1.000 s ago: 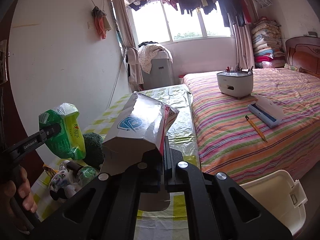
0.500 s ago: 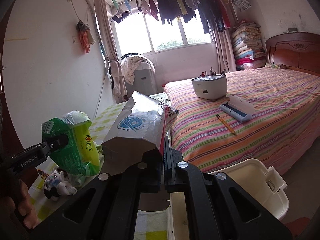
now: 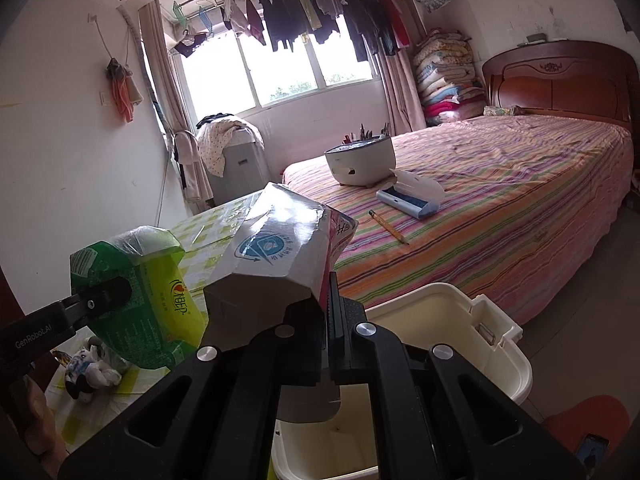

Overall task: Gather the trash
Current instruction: 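Carry the cardboard box into the cream bin and open the right tool while the left tool carries the bag, then lower the green snack bag into the cream bin and open the left tool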

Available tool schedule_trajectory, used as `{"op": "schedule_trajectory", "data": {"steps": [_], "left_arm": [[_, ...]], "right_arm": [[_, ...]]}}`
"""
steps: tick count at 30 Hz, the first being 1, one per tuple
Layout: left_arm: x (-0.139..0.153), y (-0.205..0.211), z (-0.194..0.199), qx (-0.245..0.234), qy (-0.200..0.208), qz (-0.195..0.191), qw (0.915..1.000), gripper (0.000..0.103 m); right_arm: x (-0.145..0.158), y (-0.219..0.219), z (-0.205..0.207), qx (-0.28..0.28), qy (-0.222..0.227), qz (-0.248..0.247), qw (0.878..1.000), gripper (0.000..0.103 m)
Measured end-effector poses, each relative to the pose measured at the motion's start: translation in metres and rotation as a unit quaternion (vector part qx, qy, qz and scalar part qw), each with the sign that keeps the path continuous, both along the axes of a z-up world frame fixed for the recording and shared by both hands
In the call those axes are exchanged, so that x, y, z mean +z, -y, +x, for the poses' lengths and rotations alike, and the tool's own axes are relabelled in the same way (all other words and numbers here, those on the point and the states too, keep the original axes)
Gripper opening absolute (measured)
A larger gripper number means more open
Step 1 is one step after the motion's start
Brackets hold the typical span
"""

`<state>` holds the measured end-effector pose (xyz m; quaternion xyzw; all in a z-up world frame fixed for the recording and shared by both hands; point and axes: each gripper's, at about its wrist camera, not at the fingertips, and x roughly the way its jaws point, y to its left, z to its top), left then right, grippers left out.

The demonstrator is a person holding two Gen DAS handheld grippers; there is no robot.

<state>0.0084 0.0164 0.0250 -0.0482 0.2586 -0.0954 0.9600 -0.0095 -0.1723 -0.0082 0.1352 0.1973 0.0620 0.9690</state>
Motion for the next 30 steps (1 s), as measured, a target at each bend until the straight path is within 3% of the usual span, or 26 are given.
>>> {"op": "schedule_trajectory", "data": {"steps": [19, 27, 30], "left_arm": [[-0.007, 0.043, 0.002, -0.042, -0.018, 0.008, 0.9989, 0.008], [-0.010, 0.048, 0.004, -0.045, -0.028, 0.011, 0.9985, 0.008], [-0.011, 0.047, 0.005, -0.046, -0.030, 0.010, 0.9985, 0.008]], "right_arm": [[-0.029, 0.033, -0.013, -0.046, -0.035, 0.018, 0.998, 0.009], [-0.035, 0.047, -0.005, -0.056, -0.052, 0.054, 0.996, 0.053], [-0.036, 0.054, -0.004, -0.059, -0.051, 0.075, 0.994, 0.062]]}}
